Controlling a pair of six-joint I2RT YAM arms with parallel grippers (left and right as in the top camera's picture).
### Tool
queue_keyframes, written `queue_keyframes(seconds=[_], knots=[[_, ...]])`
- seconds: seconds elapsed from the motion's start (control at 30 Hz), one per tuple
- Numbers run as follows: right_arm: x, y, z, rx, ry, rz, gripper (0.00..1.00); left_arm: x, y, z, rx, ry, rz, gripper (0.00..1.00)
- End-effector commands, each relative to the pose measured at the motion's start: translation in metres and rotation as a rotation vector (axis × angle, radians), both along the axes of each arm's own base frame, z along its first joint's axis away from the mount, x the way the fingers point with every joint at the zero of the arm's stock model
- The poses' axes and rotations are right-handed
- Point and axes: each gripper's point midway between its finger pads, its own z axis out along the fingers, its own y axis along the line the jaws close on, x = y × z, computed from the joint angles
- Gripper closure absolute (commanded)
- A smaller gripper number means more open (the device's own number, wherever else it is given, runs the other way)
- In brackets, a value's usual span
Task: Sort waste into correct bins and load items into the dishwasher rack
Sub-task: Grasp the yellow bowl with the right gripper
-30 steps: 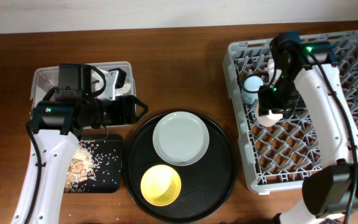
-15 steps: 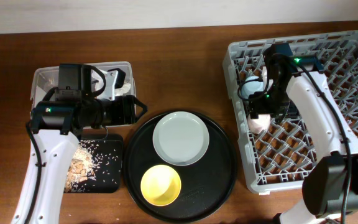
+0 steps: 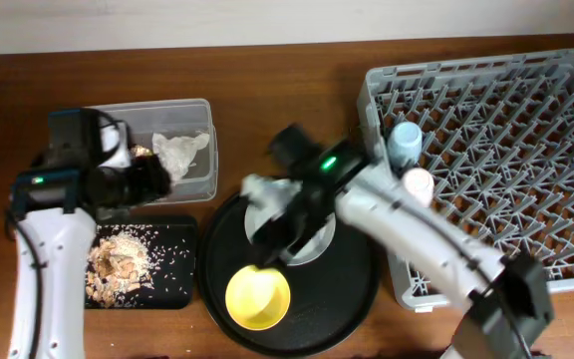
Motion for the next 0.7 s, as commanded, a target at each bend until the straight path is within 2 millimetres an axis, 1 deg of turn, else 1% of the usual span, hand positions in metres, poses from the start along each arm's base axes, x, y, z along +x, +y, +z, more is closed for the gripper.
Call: queue_keyframes(seconds=[0.0, 0.03, 0.07, 0.1, 0.13, 0.17, 0.2, 0.27, 0.3, 0.37, 0.4, 0.5, 0.53, 0.57, 0.67], knots=[[-0.032, 0.027, -0.016, -0.175, -0.15, -0.049, 0.2, -0.011, 0.055, -0.006, 0.016, 0.039, 0.2, 0.01], [-0.038, 0.035, -0.019, -0.225, -0.229, -0.1, 0.2, -0.017, 0.068, -0.007, 0.012, 0.051, 0.243, 0.01], [-0.044, 0.044, -0.02, -0.251, -0.305, -0.145, 0.2, -0.018, 0.073, -0.007, 0.012, 0.051, 0.259, 0.01], [-0.049, 0.049, -0.022, -0.274, -0.371, -0.175, 0.2, -0.018, 0.073, -0.007, 0.012, 0.05, 0.26, 0.01], [-0.052, 0.05, -0.024, -0.3, -0.418, -0.211, 0.07, -0.018, 0.073, -0.007, 0.012, 0.051, 0.26, 0.01], [-0.065, 0.059, -0.027, -0.294, -0.433, -0.199, 0.01, -0.018, 0.073, -0.007, 0.012, 0.051, 0.26, 0.01], [-0.074, 0.067, -0.031, -0.284, -0.437, -0.174, 0.02, -0.018, 0.073, -0.007, 0.012, 0.051, 0.26, 0.01], [-0.076, 0.068, -0.04, -0.302, -0.435, -0.161, 0.42, -0.018, 0.073, -0.007, 0.012, 0.05, 0.26, 0.01], [-0.076, 0.069, -0.047, -0.321, -0.432, -0.157, 0.49, -0.018, 0.073, -0.007, 0.012, 0.051, 0.26, 0.01], [-0.076, 0.068, -0.06, -0.355, -0.427, -0.148, 0.59, -0.018, 0.073, -0.007, 0.012, 0.05, 0.26, 0.01], [-0.076, 0.069, -0.067, -0.369, -0.425, -0.144, 0.61, -0.018, 0.073, -0.007, 0.012, 0.05, 0.26, 0.01], [-0.078, 0.068, -0.097, -0.437, -0.405, -0.125, 0.62, -0.018, 0.073, -0.007, 0.012, 0.05, 0.26, 0.01], [-0.078, 0.067, -0.11, -0.468, -0.399, -0.116, 0.62, -0.018, 0.073, -0.007, 0.012, 0.05, 0.26, 0.01], [-0.078, 0.067, -0.116, -0.48, -0.398, -0.113, 0.62, -0.018, 0.073, -0.007, 0.012, 0.051, 0.26, 0.01], [-0.075, 0.068, -0.122, -0.487, -0.404, -0.117, 0.62, -0.018, 0.073, -0.007, 0.012, 0.05, 0.26, 0.01]])
